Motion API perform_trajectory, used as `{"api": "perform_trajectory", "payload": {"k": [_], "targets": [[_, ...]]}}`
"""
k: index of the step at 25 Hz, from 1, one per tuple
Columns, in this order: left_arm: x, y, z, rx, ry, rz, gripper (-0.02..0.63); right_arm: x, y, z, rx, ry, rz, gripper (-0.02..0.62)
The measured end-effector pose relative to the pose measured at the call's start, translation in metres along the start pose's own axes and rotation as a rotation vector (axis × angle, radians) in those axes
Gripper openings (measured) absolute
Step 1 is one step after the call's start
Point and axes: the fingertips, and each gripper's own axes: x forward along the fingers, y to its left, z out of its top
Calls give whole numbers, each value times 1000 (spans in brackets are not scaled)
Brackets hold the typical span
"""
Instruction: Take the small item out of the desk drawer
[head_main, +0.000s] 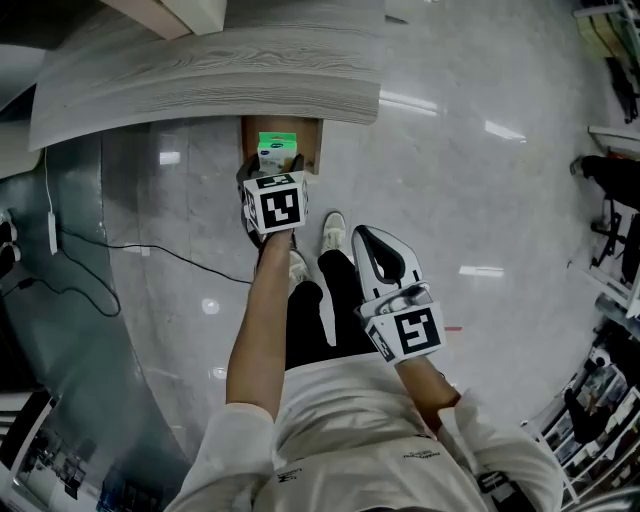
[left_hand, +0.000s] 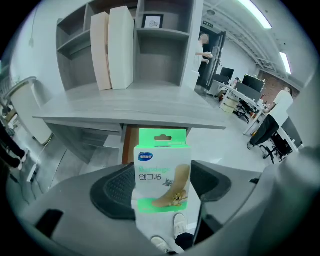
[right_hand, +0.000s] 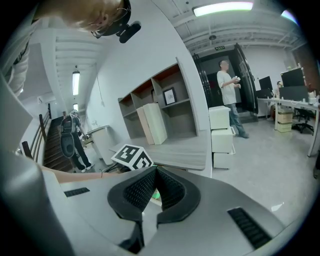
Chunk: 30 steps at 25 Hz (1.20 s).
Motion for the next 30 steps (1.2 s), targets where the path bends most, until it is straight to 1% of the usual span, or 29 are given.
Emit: {"api": "perform_trajectory", "payload": {"k": [9,14,22,30], "targets": [[-53,-5,18,2,-65,-27,356,-21,19,32,-32,-53,-11,32],[-93,-13,29,27,-107,-38,356,-40,30,48,-24,-66,-26,32],[-150,-11,36,31,-209,-22,356,-62,53,72,-44,-87,-23,32],[-214,-20,44,46,-278,-36,356,-83,72,99,-60,-119,-31,32]]}}
